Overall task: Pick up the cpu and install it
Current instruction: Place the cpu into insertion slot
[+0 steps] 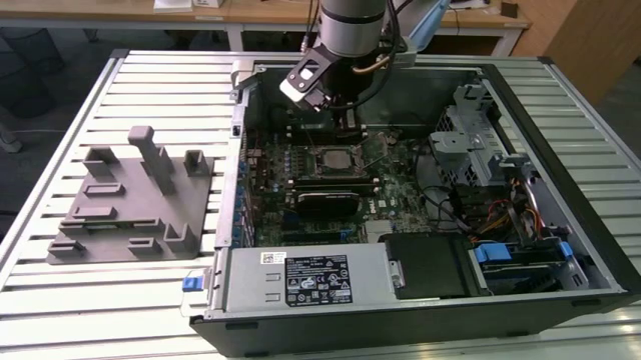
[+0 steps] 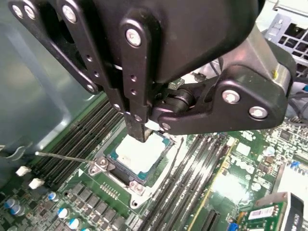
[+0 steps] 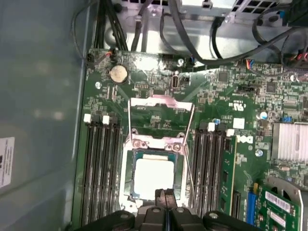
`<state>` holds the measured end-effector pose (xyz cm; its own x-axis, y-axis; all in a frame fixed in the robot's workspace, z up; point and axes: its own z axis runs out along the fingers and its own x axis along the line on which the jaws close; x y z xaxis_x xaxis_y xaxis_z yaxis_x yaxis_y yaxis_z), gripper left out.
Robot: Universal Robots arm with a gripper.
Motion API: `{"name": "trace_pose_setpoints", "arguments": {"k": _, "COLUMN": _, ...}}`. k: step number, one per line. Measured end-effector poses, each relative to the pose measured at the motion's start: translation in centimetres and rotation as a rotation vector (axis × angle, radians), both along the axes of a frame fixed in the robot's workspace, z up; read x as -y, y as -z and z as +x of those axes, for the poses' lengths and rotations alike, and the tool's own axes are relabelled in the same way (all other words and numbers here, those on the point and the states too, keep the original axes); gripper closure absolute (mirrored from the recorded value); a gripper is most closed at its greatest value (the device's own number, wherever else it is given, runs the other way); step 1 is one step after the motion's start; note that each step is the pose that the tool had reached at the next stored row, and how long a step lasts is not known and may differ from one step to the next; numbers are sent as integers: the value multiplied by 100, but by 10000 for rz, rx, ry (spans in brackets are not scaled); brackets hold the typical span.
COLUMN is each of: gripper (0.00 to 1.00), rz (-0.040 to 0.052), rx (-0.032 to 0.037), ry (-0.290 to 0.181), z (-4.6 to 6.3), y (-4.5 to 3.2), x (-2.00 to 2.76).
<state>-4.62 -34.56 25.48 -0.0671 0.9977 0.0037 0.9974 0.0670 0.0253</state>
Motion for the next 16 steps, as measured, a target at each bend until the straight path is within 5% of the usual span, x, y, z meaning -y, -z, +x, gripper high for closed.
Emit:
{"name": "trace_pose_setpoints", "arguments": {"k": 5, "gripper": 89, "rz": 3, "rx": -114, "ry": -2, "z": 196, "y": -1, "x": 0}}
{"name": "trace_pose_setpoints", "arguments": {"k": 11, "gripper": 89, "rz": 9, "rx": -165, "ry": -4, "z": 219, "y": -121, "x": 1}}
{"name": "trace_pose_setpoints", "arguments": {"k": 16, "gripper": 89, "rz": 12, "rx": -174, "ry": -6, "z": 336, "y": -120, "x": 0}}
